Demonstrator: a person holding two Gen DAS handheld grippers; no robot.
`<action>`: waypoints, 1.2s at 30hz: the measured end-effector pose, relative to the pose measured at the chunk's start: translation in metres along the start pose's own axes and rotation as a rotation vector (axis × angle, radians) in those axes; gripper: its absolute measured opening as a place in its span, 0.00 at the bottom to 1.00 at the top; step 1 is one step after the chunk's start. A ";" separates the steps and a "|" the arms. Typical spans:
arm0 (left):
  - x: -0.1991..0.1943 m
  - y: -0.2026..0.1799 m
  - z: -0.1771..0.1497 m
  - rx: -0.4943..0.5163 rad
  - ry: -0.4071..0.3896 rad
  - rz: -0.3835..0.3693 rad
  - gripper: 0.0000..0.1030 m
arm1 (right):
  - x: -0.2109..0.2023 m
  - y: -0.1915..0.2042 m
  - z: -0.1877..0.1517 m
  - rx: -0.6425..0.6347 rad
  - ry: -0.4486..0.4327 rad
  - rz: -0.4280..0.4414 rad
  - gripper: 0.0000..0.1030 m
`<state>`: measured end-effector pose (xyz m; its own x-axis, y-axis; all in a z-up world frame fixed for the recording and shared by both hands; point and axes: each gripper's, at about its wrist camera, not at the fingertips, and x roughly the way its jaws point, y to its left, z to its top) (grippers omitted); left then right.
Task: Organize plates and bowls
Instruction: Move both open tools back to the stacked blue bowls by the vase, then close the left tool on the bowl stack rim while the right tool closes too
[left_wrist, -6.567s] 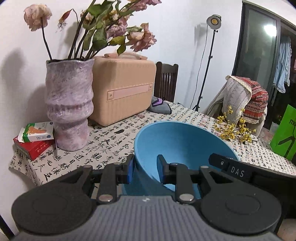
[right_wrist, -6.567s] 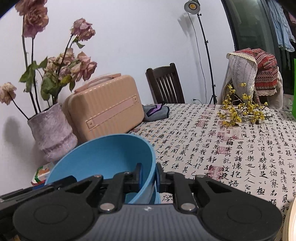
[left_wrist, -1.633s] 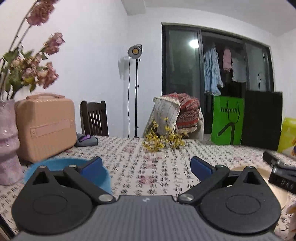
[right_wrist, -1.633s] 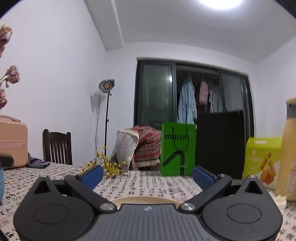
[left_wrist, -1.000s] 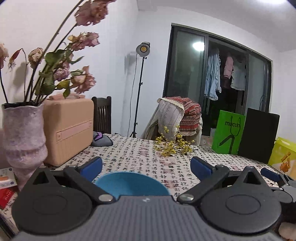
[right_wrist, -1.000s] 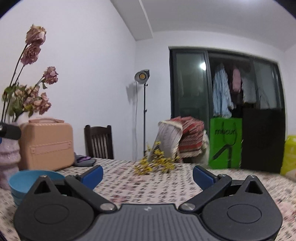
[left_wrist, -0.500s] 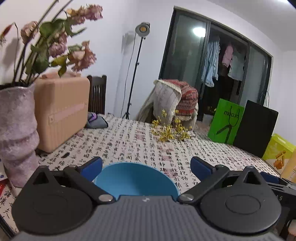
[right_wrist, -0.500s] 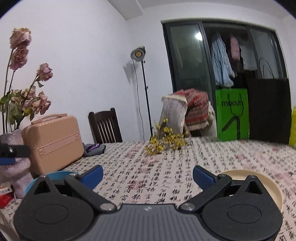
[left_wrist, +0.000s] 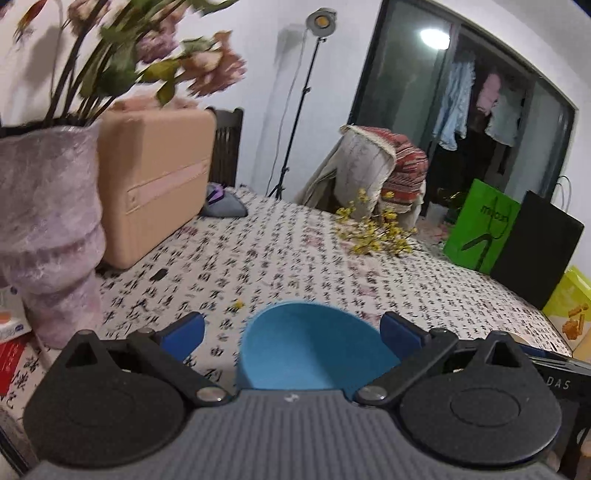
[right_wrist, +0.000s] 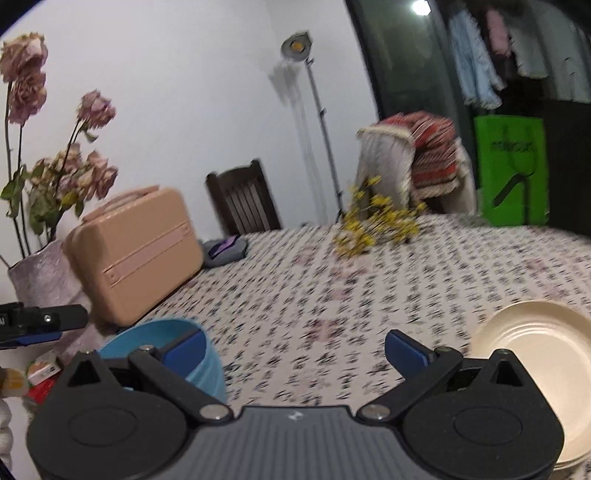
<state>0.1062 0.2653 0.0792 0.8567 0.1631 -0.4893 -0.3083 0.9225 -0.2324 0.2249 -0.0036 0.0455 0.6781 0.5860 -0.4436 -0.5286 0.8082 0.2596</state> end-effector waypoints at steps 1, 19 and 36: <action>0.001 0.003 0.000 -0.010 0.008 0.006 1.00 | 0.005 0.003 0.000 0.000 0.015 0.011 1.00; 0.064 0.054 -0.014 -0.205 0.299 0.003 1.00 | 0.105 0.037 -0.001 0.096 0.395 0.126 1.00; 0.098 0.054 -0.034 -0.304 0.493 -0.075 1.00 | 0.134 0.027 -0.017 0.239 0.602 0.217 0.73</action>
<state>0.1593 0.3188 -0.0094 0.6095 -0.1486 -0.7787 -0.4210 0.7717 -0.4767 0.2927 0.0953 -0.0214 0.1307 0.6577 -0.7418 -0.4464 0.7072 0.5483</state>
